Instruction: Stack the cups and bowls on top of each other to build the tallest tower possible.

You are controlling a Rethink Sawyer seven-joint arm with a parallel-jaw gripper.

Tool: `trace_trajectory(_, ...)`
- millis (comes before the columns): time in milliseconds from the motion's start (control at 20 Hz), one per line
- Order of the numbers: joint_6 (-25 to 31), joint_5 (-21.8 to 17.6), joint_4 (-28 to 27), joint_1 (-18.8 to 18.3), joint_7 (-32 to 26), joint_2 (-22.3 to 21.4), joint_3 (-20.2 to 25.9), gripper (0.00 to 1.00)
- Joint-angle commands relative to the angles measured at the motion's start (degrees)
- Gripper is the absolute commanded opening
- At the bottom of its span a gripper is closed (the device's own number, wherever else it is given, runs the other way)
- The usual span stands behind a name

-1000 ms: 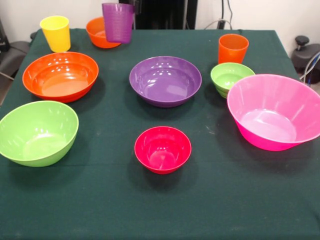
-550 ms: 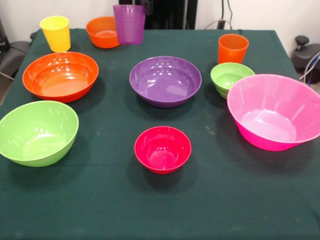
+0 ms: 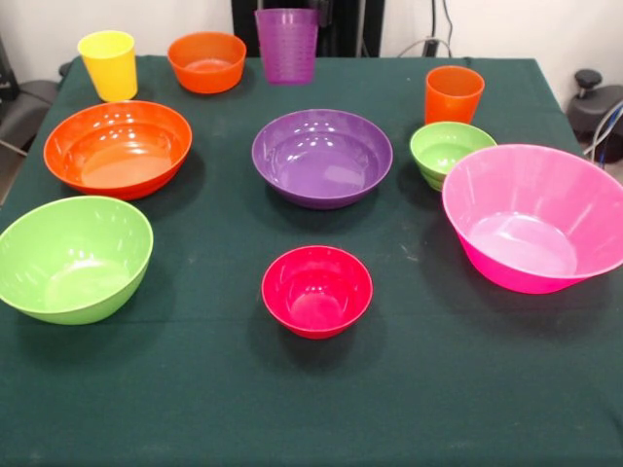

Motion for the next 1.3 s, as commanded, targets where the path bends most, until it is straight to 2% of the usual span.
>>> trace_trajectory(50,-1.4,3.0,3.9,2.3,8.0,2.2,2.7,0.0)
trace_trajectory(350,-2.3,4.7,6.2,4.1,8.8,0.4,2.0,0.0)
trace_trajectory(450,-3.4,4.6,6.5,4.3,8.9,1.1,1.6,0.0)
trace_trajectory(850,-8.1,4.4,6.1,5.9,9.9,5.4,0.4,0.0)
trace_trajectory(1050,-8.9,4.6,4.2,6.9,9.9,7.4,-0.1,0.0)
trace_trajectory(1100,-9.1,4.6,2.4,7.8,10.3,9.3,-0.5,0.0)
trace_trajectory(1300,-8.5,5.3,-0.1,8.7,10.2,10.8,-1.2,0.0)
